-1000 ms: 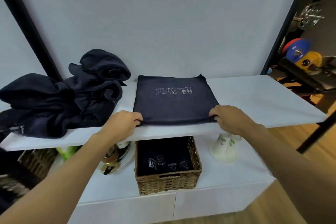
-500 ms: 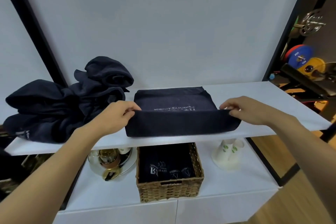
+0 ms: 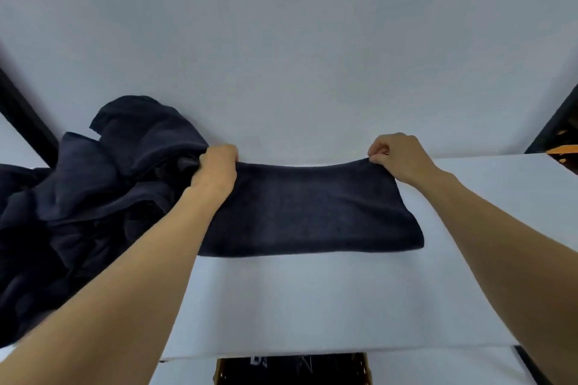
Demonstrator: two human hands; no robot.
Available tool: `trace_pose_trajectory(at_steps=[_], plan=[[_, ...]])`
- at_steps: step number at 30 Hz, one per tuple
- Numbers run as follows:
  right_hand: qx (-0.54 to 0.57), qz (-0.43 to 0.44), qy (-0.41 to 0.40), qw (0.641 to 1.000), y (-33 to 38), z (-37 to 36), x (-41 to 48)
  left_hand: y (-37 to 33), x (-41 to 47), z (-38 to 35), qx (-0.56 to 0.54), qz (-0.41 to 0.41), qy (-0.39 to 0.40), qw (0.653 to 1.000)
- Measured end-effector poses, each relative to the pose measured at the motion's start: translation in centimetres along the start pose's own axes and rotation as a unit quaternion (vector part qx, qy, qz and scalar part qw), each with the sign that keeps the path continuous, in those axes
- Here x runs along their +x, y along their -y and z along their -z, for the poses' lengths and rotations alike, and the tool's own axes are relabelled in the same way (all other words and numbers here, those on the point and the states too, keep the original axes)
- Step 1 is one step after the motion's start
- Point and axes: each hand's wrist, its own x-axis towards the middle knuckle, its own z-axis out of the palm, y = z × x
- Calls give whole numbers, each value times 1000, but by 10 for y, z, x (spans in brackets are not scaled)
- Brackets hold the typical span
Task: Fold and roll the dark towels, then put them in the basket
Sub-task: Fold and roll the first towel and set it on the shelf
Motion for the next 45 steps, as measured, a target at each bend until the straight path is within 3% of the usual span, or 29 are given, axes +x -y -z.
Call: trace_pose_trajectory(at_steps=[3,6,9,11,14,18,21,25,27,30,32,33,35,39,42,45], plan=[[-67,-26,-5,997,-7,-26,11,-9,9,-20,105,11,35,994],[-101,94,-59,989,21,-48,1,-25,-12,-41,72,-104,-42,991],[-131,190,62,971,38,-70,-11,-33,-41,-56,35,-166,72,983],[-169,142,124,967,22,-71,-7,-21,-50,-60,70,-131,90,985],[-176,119,111,971,2,-57,-3,-7,-67,-49,74,-72,71,992],[-130,101,59,985,-2,-47,-6,-5,-119,-35,1,-179,138,974],[-138,66,59,986,-6,-33,-19,-2,-138,-37,55,-274,130,951],[-91,-62,105,988,-21,2,-58,-17,-102,-45,93,-253,71,960],[-82,-114,127,982,-21,18,-90,-31,-78,-48,110,-193,47,974],[6,-152,193,969,-4,24,-147,-52,-64,-45,-18,-107,46,993],[111,-169,240,949,11,21,-183,-67,-80,-50,-116,-119,79,983],[153,-175,240,942,17,18,-197,-72,-97,-53,-115,-142,103,978],[205,-191,176,944,18,12,-215,-72,-136,-58,-58,-196,128,970],[292,-196,30,936,13,5,-241,-42,-199,-54,-3,-279,80,957],[335,-162,-5,928,17,2,-257,-26,-232,-50,7,-378,74,923],[341,-176,8,923,22,4,-269,-21,-242,-53,56,-445,-32,893]])
